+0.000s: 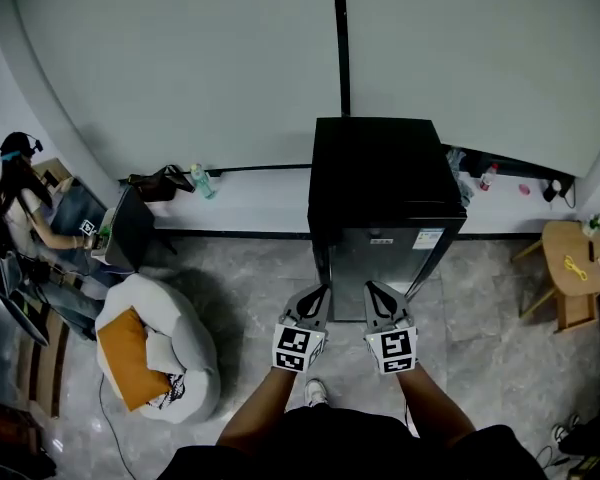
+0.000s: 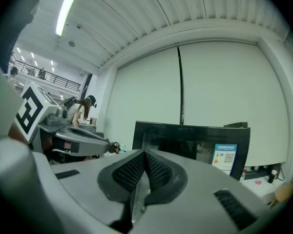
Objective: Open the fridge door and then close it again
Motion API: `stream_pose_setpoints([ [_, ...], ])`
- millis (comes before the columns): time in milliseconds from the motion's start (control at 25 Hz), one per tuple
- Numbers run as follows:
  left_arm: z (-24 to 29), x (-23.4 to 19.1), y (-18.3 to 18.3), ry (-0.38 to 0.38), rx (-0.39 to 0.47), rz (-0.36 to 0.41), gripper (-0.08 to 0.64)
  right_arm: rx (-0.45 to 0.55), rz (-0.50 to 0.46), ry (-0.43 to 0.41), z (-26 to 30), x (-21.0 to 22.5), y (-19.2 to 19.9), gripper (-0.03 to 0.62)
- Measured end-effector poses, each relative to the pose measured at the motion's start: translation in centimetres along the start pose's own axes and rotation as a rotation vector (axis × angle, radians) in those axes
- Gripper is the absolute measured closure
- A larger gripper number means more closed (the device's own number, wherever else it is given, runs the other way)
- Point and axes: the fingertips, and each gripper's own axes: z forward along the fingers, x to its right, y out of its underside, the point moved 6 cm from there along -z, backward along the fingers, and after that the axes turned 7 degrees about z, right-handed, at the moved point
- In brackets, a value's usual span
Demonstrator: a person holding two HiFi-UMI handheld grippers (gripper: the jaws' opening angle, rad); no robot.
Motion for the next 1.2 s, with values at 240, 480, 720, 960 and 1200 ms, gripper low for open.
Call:
stream_pose_setpoints([
  [240,-1.8,2.8,-0.1,-0.04,-0.009,-0.011,0.538,-0.008,-0.023,-0.013,-4.5,0.8,-0.2,0.583],
  [480,-3.8,4.8,-0.2,-0.051,-0.01,-0.004,0.538,0.002,-0.024,-0.014,-7.4,0.8,-0.5,0.583],
  [720,-5.9,5.9,-0.3,-0.067,-0.011,-0.004,0.538,0.013,-0.007,-0.009,-9.2,0.2,-0.6,0.583],
  [960,-7.8,7.0,0.0,-0.062,-0.019,-0.005,0.538,-0.003,0.003,-0.008,-10.6,-0.3,0.2,0.583],
  [1200,-8.9,8.5,1.1,-0.058,-0.036,-0.036,0.538,0.0,0.014,0.003,-11.7,-0.4,0.4,0.583],
])
